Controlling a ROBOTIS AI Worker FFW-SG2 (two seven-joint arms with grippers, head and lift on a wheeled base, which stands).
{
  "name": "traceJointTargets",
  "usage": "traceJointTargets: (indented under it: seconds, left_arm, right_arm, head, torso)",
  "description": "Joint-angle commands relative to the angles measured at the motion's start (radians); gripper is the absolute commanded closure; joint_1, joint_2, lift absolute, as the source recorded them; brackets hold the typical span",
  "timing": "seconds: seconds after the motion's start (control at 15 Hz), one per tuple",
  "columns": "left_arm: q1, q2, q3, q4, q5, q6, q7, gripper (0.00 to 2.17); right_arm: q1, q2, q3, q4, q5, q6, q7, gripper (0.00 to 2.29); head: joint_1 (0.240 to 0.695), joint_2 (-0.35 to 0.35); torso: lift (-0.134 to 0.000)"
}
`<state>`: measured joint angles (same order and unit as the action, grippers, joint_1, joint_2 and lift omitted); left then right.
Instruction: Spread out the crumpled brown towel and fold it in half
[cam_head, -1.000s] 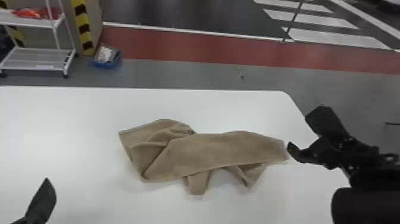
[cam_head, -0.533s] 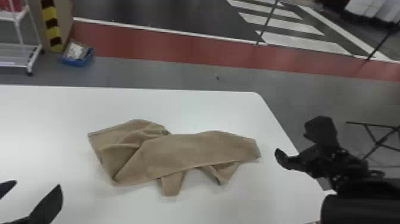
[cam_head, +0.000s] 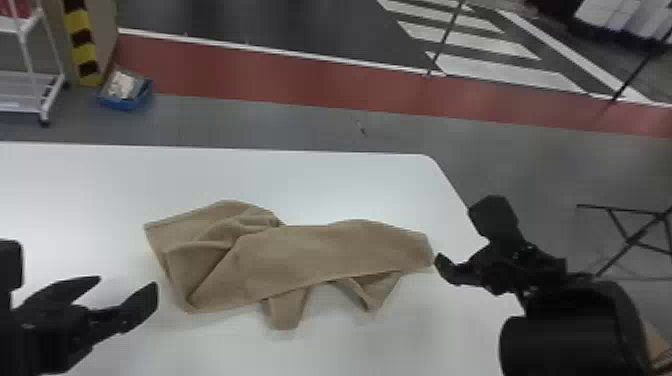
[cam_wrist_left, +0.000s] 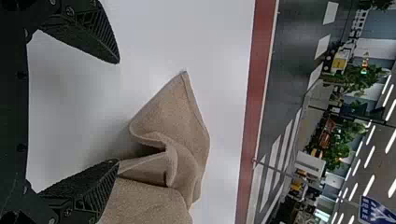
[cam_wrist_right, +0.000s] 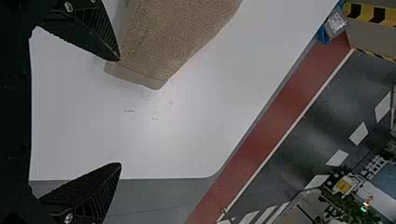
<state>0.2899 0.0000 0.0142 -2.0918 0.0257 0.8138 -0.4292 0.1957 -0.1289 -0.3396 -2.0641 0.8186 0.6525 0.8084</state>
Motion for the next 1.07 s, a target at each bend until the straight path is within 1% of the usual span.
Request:
traceJointTargets:
  seconds: [0.0, 0.07, 0.2, 0.33, 0.4, 0.47, 0.6, 0.67, 0.87, 0.93, 1.0]
  left_arm:
    - [-0.074, -0.003, -0.01, 0.062, 0.003, 0.026, 0.004, 0.14]
    - [-0.086, -0.003, -0.01, 0.064, 0.013, 0.048, 0.004, 0.14]
    - [-0.123, -0.003, -0.017, 0.075, -0.006, 0.051, -0.02, 0.14]
    - [-0.161, -0.003, -0.003, 0.125, -0.036, 0.048, -0.088, 0.14]
    - [-0.17, 0.0, 0.004, 0.147, -0.036, 0.042, -0.129, 0.14]
    - [-0.172, 0.026, 0.003, 0.162, -0.041, 0.026, -0.172, 0.14]
    - [-0.175, 0.032, 0.004, 0.19, -0.064, -0.035, -0.249, 0.14]
    - [-0.176, 0.032, 0.004, 0.202, -0.063, -0.072, -0.275, 0.14]
    - [-0.204, 0.025, -0.017, 0.263, -0.063, -0.186, -0.278, 0.17]
    - [-0.221, 0.023, -0.028, 0.303, -0.064, -0.238, -0.283, 0.33]
    - [-0.235, 0.025, -0.042, 0.325, -0.086, -0.25, -0.296, 0.63]
  right_arm:
    - [0.002, 0.0, 0.008, 0.009, 0.034, 0.0, 0.0, 0.08]
    - [0.001, 0.0, 0.008, 0.013, 0.045, 0.0, -0.002, 0.08]
    - [-0.001, 0.0, -0.002, 0.012, 0.056, 0.01, -0.002, 0.08]
    - [-0.001, -0.002, -0.01, 0.01, 0.063, 0.016, 0.002, 0.08]
    - [0.001, -0.002, -0.013, 0.007, 0.066, 0.022, 0.005, 0.08]
    - [0.001, -0.002, -0.013, 0.007, 0.068, 0.031, 0.005, 0.08]
    - [-0.002, -0.002, -0.002, 0.009, 0.071, 0.043, 0.005, 0.08]
    - [-0.009, -0.002, 0.008, 0.012, 0.077, 0.043, 0.005, 0.08]
    - [-0.025, 0.003, 0.03, 0.033, 0.089, 0.056, 0.003, 0.08]
    - [-0.03, 0.005, 0.036, 0.036, 0.093, 0.056, 0.002, 0.08]
    - [-0.032, 0.005, 0.037, 0.041, 0.094, 0.056, 0.002, 0.08]
  head:
    - [0.695, -0.35]
    - [0.695, -0.35]
    - [0.695, -0.35]
    - [0.695, -0.35]
    - [0.695, -0.35]
    - [0.695, -0.35]
    - [0.695, -0.35]
    - [0.695, -0.35]
    - [0.695, -0.35]
    - [0.695, -0.35]
    - [0.695, -0.35]
  torso:
    - [-0.125]
    - [-0.125]
    - [-0.125]
    - [-0.125]
    - [-0.125]
    - [-0.125]
    - [-0.125]
    - [-0.125]
    - [-0.125]
    - [-0.125]
    - [-0.125]
